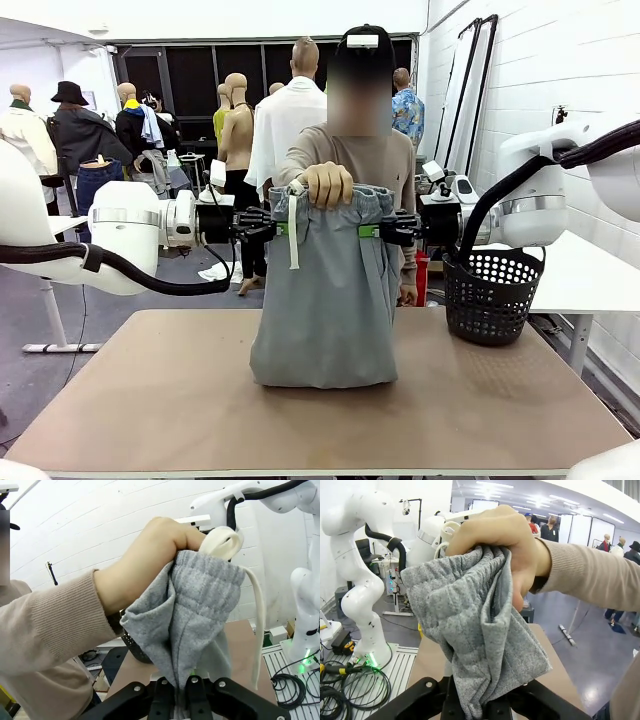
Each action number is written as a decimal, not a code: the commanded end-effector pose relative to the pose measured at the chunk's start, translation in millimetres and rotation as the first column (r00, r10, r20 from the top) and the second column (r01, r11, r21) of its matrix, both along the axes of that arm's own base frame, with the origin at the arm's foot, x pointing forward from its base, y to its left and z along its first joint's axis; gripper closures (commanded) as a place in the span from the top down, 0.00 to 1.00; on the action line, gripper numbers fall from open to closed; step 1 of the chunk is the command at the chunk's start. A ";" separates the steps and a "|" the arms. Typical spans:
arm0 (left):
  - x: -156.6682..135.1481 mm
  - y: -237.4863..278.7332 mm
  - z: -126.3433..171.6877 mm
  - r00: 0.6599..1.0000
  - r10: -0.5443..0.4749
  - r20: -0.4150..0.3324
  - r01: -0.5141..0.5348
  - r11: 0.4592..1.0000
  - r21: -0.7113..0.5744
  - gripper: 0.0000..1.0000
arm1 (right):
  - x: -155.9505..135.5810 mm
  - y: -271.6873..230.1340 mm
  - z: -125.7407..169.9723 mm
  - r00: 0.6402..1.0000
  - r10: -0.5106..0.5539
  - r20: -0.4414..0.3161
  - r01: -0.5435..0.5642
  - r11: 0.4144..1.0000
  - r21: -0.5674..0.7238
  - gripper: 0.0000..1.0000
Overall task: Fold the training pants.
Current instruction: Fold the Training pants in half.
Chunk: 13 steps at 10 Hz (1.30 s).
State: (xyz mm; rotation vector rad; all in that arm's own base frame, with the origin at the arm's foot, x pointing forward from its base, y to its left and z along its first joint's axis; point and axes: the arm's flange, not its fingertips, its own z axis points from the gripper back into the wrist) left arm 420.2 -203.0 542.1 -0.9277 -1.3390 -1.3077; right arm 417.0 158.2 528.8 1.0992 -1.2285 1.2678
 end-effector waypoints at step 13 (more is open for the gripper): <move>-3.1 -0.2 -0.6 1.000 0.005 0.022 -0.004 1.000 -0.025 0.00 | -0.3 0.0 1.3 1.000 0.000 0.002 0.000 1.000 0.000 0.00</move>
